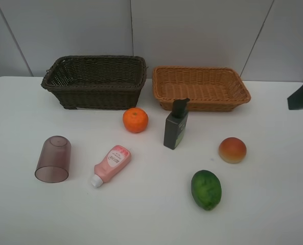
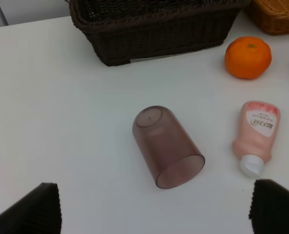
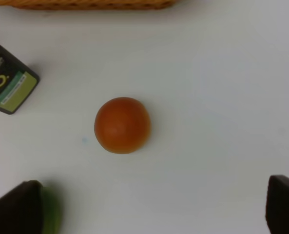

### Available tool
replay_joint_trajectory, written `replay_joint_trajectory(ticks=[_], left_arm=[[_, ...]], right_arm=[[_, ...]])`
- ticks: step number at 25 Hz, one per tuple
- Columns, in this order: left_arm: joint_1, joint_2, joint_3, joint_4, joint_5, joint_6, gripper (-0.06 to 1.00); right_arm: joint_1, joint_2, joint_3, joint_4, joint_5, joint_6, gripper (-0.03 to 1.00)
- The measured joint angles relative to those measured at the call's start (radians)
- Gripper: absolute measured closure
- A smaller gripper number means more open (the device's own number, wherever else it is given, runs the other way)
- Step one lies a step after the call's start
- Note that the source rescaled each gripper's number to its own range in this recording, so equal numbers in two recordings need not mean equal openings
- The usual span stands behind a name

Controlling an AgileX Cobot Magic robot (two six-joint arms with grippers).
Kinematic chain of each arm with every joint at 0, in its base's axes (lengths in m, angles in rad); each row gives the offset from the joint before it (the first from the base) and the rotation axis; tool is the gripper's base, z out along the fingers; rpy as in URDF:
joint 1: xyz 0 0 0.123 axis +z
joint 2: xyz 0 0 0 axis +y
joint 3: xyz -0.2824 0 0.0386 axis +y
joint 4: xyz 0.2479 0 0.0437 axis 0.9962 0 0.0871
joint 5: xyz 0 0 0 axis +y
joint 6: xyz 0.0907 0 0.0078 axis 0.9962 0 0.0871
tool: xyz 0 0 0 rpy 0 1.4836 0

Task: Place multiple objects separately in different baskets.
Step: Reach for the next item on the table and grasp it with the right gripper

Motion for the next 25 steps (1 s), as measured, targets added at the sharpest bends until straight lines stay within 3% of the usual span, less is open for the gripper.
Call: replay_joint_trajectory(ticks=[10, 16, 25], left_arm=[[0.000, 0.000, 0.000, 0.000, 0.000, 0.000, -0.06], [0.000, 0.000, 0.000, 0.000, 0.000, 0.000, -0.06], [0.000, 0.000, 0.000, 0.000, 0.000, 0.000, -0.06]], right_arm=[[0.112, 0.530, -0.250, -0.021, -0.026, 0.039, -0.01], [0.149, 0.636, -0.219, -0.029, -0.076, 0.193, -0.01], [0.160, 0.641, -0.070, -0.044, -0.292, 0.459, -0.01]])
